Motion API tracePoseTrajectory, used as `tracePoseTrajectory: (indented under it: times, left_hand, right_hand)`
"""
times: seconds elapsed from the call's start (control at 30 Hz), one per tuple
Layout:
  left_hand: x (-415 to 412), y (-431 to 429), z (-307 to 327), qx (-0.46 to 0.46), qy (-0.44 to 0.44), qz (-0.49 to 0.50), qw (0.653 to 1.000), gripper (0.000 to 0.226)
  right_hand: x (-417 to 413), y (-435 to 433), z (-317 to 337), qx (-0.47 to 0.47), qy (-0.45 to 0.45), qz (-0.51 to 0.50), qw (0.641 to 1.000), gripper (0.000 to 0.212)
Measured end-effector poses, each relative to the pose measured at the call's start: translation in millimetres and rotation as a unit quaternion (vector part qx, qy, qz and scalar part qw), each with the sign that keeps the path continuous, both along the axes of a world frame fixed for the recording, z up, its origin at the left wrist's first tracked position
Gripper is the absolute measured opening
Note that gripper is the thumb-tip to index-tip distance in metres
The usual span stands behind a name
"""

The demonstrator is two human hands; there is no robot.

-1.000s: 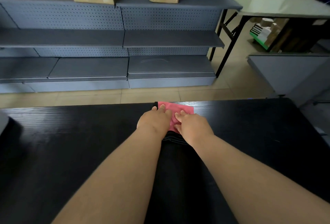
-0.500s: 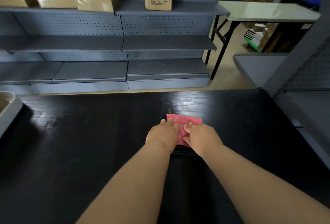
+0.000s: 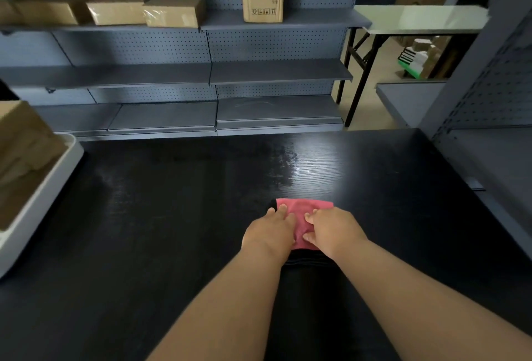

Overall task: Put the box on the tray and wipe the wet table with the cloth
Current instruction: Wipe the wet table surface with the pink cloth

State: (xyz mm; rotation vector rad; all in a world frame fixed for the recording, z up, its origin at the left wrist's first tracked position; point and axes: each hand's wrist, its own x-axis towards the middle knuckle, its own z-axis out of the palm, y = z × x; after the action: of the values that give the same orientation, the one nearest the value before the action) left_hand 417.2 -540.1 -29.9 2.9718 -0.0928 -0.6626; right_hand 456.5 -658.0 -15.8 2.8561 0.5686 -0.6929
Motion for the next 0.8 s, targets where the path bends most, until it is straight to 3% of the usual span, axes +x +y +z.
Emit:
tracePoseTrajectory:
  times: [0.7, 0.8]
  left_hand:
    - [-223, 75, 6, 0.017, 0.031, 0.019, 0.999, 0.055]
    - [-248, 86, 4, 0.017, 0.028, 0.024, 0.999, 0.055]
  right_hand:
    - [-214, 81, -3, -0.01, 0.061, 0.025, 0.998, 0.057]
    - [-240, 92, -5, -0.01, 0.038, 0.042, 0.998, 0.054]
